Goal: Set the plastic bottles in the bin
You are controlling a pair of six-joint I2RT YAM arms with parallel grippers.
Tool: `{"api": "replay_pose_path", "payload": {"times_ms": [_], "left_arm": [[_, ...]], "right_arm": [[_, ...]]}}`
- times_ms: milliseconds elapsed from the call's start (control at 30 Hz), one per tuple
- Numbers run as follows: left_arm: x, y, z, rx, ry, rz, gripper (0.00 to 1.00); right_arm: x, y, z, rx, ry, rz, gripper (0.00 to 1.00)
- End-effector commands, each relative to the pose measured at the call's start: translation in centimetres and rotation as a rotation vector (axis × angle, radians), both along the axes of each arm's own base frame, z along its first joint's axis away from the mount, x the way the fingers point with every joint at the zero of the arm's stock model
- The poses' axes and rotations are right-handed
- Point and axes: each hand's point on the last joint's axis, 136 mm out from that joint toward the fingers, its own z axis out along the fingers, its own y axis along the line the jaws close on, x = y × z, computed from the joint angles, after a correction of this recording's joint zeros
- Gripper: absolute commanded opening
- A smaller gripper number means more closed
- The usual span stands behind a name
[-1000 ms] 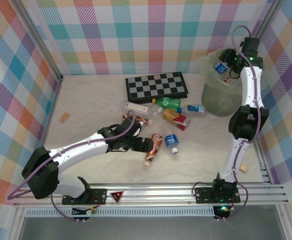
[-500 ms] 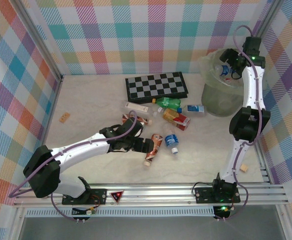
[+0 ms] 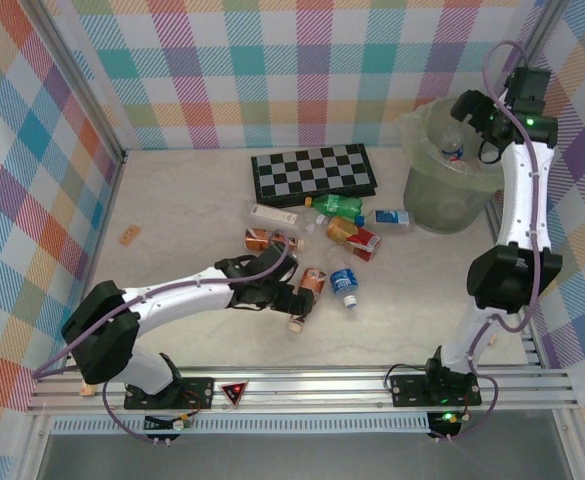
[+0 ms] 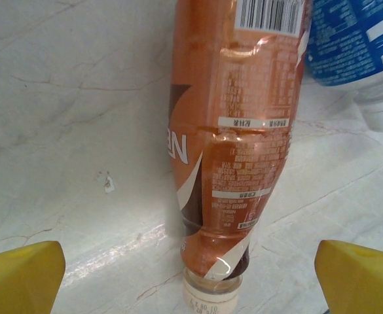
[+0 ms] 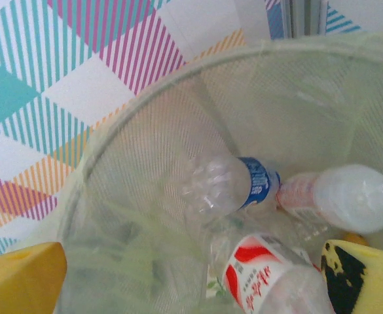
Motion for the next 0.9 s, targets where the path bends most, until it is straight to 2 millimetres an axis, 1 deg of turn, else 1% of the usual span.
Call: {"api": "replay_pose_path", "payload": {"times_ms": [0, 133, 300, 400, 500, 600, 667, 733, 800, 867], "left_arm": [[0.3, -0.8, -0.1, 0.025, -0.019, -0.011, 0.99], [-0.1, -1.5, -1.3, 0.065, 0.002, -0.043, 0.98], [-0.7, -2.2, -2.7, 0.109, 0.017, -0.079, 0.96], [-0.8, -1.9, -3.5, 0.137, 0.021, -0.077, 0.93], [-0.9, -1.7, -4.3, 0.156, 0.029, -0.075, 0.86], [-0.8, -1.7, -4.9, 0.167, 0.034, -0.075, 0.79], [-0.6, -1.6, -5.2, 0.178, 0.026, -0.068, 0.73], [-0.4, -1.6, -5.4, 0.186, 0.018, -0.064, 0.66], [-0.3, -1.6, -5.6, 0.190, 0.019, -0.062, 0.58], [-0.3, -1.8, -5.6, 0.190, 0.021, -0.066, 0.53]], "right_arm": [[-3.7, 2.3, 2.5, 0.008, -0.021, 0.063, 0.99], [-7.0, 5.6, 2.2, 0.072, 0.002, 0.144, 0.99], [-9.9, 9.5, 1.0, 0.203, 0.047, 0.260, 0.99], [-11.5, 11.8, 0.8, 0.306, 0.057, 0.332, 0.99], [-13.1, 13.8, 0.0, 0.392, 0.077, 0.395, 0.99], [-14.4, 15.1, -1.0, 0.455, 0.097, 0.435, 0.99], [-15.2, 15.8, -1.7, 0.492, 0.110, 0.449, 0.99], [-15.9, 16.4, -2.6, 0.534, 0.121, 0.463, 0.99], [-16.4, 16.9, -3.5, 0.566, 0.131, 0.475, 0.99], [-16.7, 17.2, -4.5, 0.591, 0.152, 0.479, 0.99]]}}
